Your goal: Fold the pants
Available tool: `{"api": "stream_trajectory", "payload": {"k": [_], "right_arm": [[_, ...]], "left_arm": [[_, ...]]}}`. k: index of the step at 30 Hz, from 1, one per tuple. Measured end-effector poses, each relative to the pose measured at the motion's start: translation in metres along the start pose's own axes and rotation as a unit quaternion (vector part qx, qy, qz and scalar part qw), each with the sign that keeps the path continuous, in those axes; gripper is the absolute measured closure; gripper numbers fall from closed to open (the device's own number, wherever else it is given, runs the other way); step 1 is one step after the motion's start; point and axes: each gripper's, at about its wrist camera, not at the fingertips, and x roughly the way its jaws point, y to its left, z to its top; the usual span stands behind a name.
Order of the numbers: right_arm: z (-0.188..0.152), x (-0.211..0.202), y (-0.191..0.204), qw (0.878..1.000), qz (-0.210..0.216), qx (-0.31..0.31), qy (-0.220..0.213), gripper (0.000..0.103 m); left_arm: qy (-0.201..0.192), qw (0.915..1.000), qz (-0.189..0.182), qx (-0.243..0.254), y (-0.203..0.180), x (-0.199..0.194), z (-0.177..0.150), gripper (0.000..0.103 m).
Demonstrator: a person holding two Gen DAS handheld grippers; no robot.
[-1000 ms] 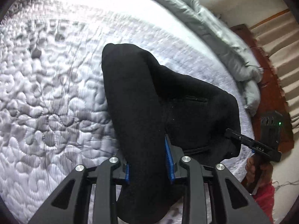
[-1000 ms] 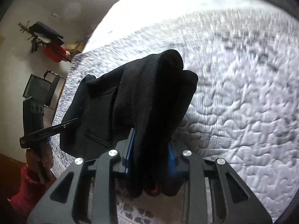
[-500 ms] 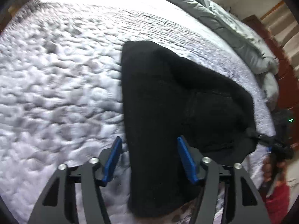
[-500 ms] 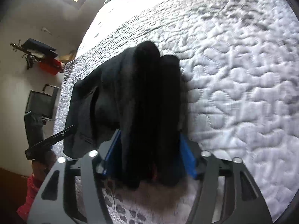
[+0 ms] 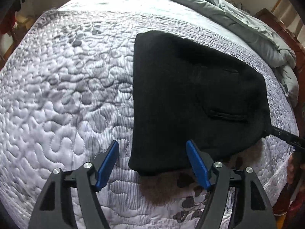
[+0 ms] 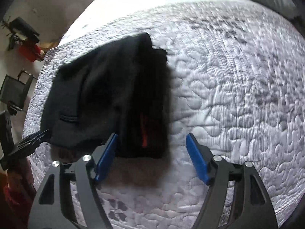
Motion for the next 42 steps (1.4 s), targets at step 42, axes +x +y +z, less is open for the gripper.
{"api": "stream_trajectory", "payload": {"k": [42], "right_arm": [[-0.034,-0.057,0.097,0.993,-0.118,-0.012,-0.003,0.007]], "left_arm": [[-0.037,0.9965,0.057,0.048,-0.04,-0.073,-0.017,0.004]]}}
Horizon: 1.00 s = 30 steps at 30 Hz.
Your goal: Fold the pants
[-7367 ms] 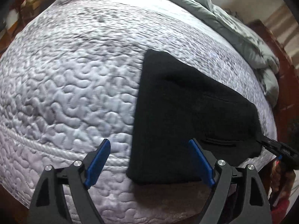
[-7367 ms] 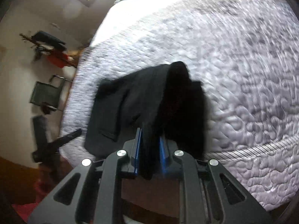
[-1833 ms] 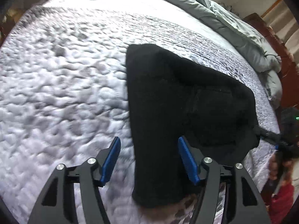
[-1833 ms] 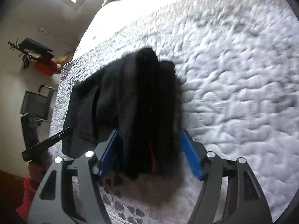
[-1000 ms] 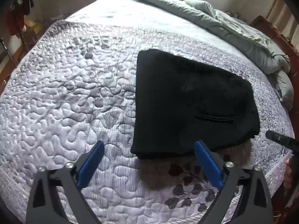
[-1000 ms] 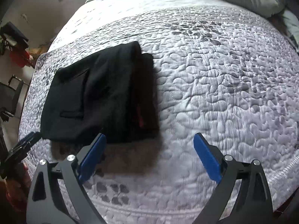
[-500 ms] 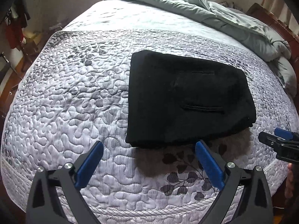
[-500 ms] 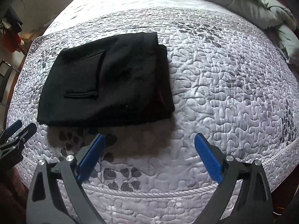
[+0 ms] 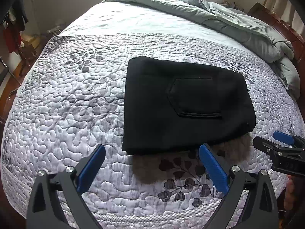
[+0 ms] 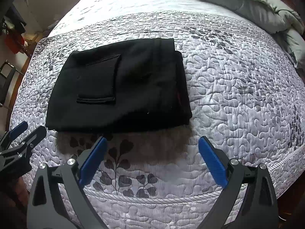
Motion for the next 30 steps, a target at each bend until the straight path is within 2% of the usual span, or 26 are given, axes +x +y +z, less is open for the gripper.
{"api": "stream_trajectory", "payload": {"k": [25,30], "right_arm": [[0.0,0.016,-0.007,1.0,0.001,0.014,0.018,0.007],[0.0,0.014,-0.007,1.0,0.002,0.016,0.016,0.007]], "left_arm": [[-0.002,0.9999,-0.003,0.011,-0.005,0.003,0.0,0.004],[0.009,0.9999,-0.007,0.004,-0.003,0.005,0.0,0.004]]}}
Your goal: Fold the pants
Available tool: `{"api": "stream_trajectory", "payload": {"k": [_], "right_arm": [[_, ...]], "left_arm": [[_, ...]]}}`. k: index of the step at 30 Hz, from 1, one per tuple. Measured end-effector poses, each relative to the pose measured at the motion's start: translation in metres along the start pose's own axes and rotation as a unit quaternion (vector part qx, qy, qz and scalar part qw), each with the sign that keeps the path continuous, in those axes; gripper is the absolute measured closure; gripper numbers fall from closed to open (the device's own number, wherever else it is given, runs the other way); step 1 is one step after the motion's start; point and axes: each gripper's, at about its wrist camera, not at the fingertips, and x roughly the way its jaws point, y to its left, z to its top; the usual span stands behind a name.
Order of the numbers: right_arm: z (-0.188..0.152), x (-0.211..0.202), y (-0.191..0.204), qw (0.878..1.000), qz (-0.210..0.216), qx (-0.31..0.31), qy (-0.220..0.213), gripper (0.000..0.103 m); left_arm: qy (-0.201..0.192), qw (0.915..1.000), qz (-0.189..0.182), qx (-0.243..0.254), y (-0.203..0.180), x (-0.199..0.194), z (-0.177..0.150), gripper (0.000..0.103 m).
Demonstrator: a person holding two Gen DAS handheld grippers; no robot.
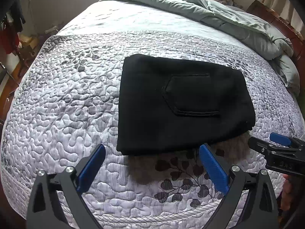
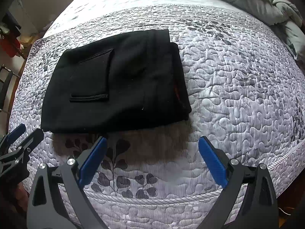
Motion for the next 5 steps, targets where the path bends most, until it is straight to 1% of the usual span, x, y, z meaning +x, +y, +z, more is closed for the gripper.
{"api": "stream_trajectory", "payload": {"k": [5], "right_arm": [[-0.0017,-0.0019,0.0012,1.0,-0.003,-0.002,-0.001,0.007]], "left_arm": [[0.006,1.0,-0.001,-0.004,0.0004,0.0012,-0.0011,0.004]]}}
